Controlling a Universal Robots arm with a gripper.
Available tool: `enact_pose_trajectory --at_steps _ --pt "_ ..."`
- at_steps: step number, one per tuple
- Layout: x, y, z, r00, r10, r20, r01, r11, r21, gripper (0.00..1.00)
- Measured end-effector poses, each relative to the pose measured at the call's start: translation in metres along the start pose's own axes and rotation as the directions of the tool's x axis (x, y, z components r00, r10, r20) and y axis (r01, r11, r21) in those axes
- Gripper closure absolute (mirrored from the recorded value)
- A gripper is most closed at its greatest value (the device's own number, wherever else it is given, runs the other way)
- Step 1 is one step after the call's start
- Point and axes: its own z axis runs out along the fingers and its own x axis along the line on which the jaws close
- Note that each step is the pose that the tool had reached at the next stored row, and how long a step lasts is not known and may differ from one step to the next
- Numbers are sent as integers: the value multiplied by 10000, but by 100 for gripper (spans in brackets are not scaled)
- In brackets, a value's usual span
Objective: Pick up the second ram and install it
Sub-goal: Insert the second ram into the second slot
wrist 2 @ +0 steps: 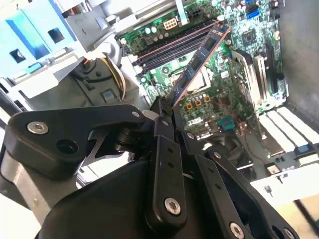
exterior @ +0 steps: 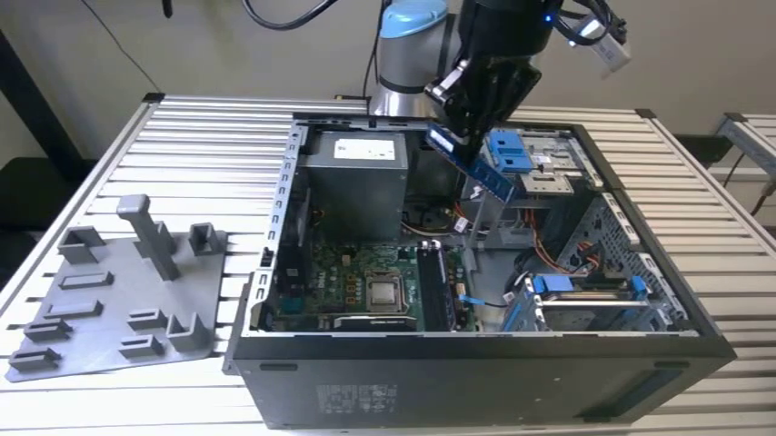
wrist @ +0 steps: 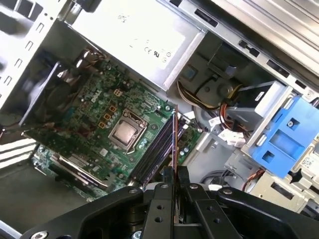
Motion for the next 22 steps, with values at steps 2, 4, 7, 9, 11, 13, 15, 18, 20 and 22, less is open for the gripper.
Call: enact_pose_trajectory --at_steps 2,4,7,9,11,13,15,18,20,22 --pt "0 0 4 9994 348 9 -348 9994 -9 86" --pt "0 0 8 9976 694 18 -694 9976 -20 86" --pt "0 0 13 9924 1229 30 -1229 9924 -35 86" --pt "-1 -1 17 9875 1578 39 -1577 9875 -46 86" --pt "-1 -1 21 9810 1940 47 -1939 9810 -58 86" --pt "-1 -1 25 9736 2284 54 -2283 9736 -69 86" --pt "-1 -1 29 9650 2624 61 -2623 9650 -81 86" --pt "-1 -1 34 9502 3116 70 -3115 9502 -98 86" --pt "-1 -1 38 9387 3446 76 -3445 9387 -110 86" --pt "-1 -1 42 9258 3780 81 -3779 9258 -123 86"
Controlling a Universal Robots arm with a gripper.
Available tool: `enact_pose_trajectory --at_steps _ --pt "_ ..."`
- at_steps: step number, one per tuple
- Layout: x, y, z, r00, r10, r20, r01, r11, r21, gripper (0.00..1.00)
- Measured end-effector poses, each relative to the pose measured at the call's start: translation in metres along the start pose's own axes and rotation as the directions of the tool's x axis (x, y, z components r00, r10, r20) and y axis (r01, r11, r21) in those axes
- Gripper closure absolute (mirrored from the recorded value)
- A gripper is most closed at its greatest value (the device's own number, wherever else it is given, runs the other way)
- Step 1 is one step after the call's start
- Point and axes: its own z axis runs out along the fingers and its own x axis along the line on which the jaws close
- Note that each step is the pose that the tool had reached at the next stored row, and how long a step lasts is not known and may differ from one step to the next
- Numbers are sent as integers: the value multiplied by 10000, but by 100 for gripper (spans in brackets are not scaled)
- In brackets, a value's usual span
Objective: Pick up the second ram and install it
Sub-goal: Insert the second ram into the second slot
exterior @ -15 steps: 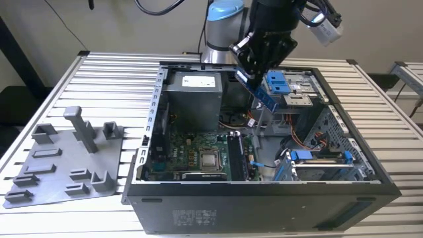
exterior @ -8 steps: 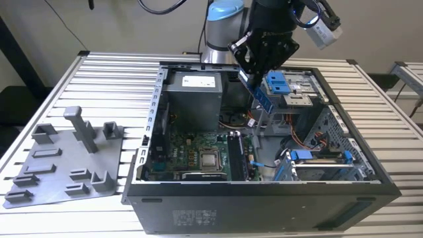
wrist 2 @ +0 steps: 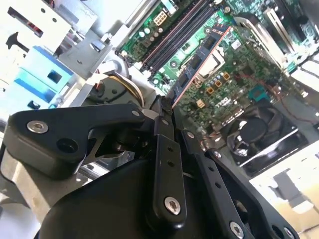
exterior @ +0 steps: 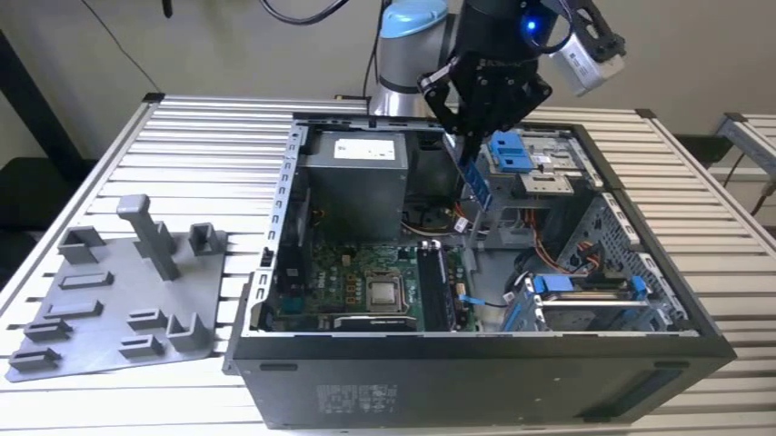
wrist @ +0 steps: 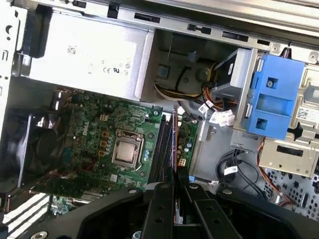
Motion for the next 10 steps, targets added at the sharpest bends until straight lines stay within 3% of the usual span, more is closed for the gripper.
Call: enact_pose_trajectory --at_steps 5,10 --pt "0 0 7 9967 808 21 -808 9967 -23 86" --pt "0 0 14 9882 1529 38 -1528 9882 -44 86"
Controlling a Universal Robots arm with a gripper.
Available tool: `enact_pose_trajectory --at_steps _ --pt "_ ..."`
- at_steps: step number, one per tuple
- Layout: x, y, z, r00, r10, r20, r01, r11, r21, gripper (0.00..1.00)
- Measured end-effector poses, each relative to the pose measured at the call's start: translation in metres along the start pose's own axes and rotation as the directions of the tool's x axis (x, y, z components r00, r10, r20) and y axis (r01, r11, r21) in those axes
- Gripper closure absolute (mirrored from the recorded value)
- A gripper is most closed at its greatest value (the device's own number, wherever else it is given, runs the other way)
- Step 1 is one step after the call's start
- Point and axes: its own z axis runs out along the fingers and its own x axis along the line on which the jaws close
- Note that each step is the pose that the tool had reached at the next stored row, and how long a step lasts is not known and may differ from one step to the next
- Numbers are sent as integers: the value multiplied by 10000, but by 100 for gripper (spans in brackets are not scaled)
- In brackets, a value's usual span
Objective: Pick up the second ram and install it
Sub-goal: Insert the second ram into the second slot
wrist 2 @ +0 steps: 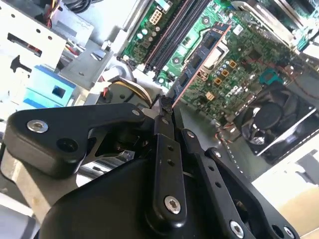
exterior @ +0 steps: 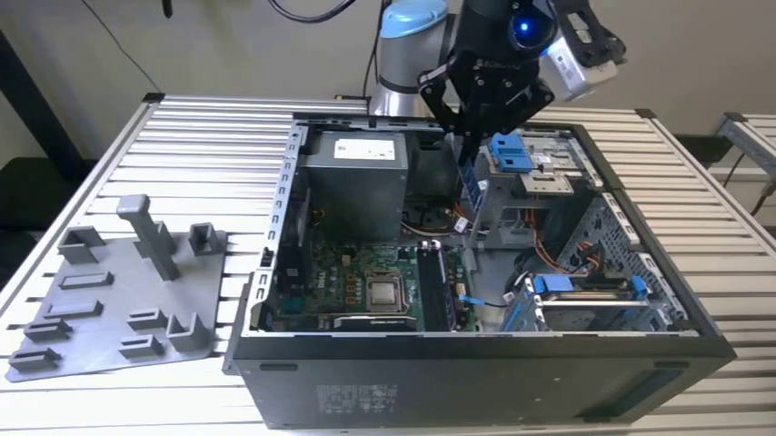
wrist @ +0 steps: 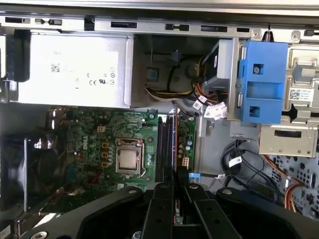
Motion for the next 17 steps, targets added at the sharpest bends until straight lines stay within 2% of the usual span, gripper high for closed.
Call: enact_pose_trajectory --at_steps 2,9,17 --pt "0 0 1 9998 201 5 -201 9998 -6 86" --pt "0 0 4 9998 210 7 -210 9998 -6 86" --pt "-2 -6 59 9997 220 44 -221 9998 25 86"
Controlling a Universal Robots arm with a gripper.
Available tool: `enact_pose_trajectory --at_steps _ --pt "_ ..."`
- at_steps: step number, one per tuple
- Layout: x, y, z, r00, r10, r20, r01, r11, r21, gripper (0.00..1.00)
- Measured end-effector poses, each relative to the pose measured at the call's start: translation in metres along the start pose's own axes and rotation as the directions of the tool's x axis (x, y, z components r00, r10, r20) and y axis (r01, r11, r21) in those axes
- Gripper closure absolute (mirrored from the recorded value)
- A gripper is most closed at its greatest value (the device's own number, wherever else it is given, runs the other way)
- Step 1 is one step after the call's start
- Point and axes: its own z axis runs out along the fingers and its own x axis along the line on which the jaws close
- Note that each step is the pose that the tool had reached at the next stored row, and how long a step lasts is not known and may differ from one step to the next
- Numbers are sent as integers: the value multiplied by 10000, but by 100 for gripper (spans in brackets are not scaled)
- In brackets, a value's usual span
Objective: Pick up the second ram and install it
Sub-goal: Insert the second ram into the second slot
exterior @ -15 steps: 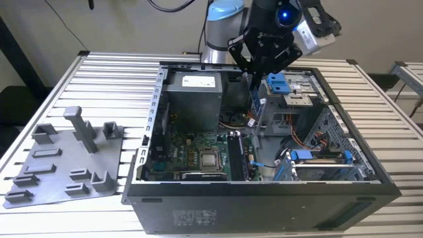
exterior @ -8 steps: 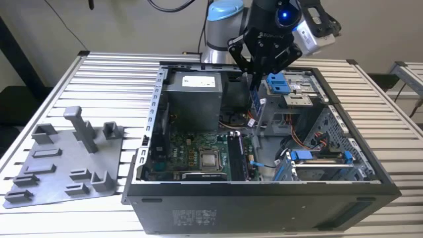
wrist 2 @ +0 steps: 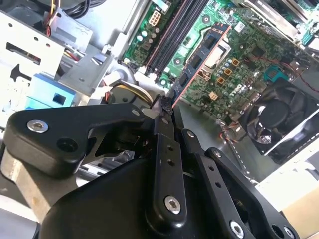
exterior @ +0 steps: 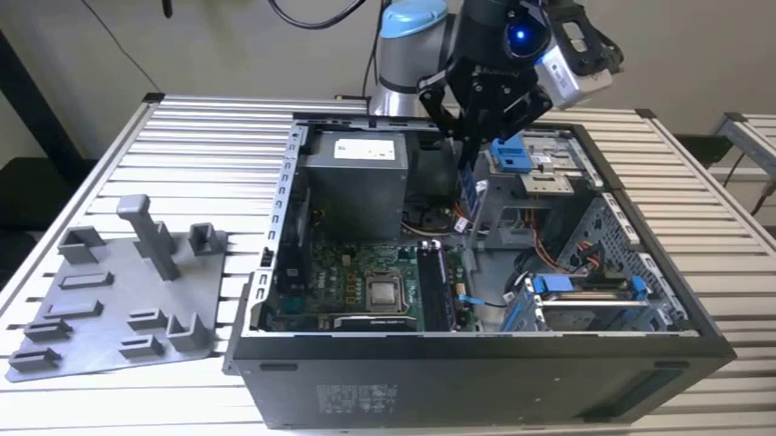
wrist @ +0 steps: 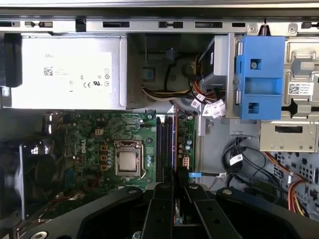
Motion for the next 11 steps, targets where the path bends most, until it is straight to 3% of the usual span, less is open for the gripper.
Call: enact_pose_trajectory --at_steps 11 --pt "-2 -12 96 10000 37 50 -37 10000 77 86"
